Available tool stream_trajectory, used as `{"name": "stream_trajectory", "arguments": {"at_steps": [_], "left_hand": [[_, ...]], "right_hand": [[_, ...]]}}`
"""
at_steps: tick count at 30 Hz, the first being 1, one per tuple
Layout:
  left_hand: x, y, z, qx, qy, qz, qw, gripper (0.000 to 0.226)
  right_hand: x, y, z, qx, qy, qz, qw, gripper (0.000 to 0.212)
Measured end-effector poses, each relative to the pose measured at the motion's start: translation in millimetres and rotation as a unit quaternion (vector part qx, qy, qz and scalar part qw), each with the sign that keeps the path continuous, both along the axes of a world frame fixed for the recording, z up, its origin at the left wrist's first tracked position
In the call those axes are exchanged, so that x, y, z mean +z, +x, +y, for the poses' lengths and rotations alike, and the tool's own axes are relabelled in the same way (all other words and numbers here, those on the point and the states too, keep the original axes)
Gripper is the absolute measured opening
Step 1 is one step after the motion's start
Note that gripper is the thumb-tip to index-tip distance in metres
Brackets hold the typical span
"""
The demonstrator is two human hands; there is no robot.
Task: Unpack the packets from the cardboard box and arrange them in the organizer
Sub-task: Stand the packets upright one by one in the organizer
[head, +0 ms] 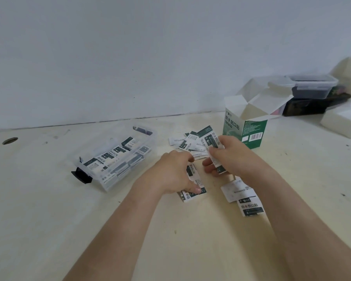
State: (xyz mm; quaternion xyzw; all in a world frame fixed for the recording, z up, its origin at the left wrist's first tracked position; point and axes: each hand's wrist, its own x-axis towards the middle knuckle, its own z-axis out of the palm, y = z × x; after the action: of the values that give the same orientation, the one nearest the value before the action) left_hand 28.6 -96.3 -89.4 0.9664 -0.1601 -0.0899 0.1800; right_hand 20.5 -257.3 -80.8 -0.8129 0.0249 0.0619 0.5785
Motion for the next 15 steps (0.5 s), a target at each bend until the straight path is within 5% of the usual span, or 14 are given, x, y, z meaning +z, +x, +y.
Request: {"name": "stream_trajectory", "arguments": {"at_steps": [15], "left_hand": [[-2.5, 1.8, 0.2, -0.008, 0.013, 0.006, 1.0, 0.081]], "right_hand": [[-6.6, 0.5, 0.5, 0.036, 0.151, 0.124, 0.98, 0.02]]}}
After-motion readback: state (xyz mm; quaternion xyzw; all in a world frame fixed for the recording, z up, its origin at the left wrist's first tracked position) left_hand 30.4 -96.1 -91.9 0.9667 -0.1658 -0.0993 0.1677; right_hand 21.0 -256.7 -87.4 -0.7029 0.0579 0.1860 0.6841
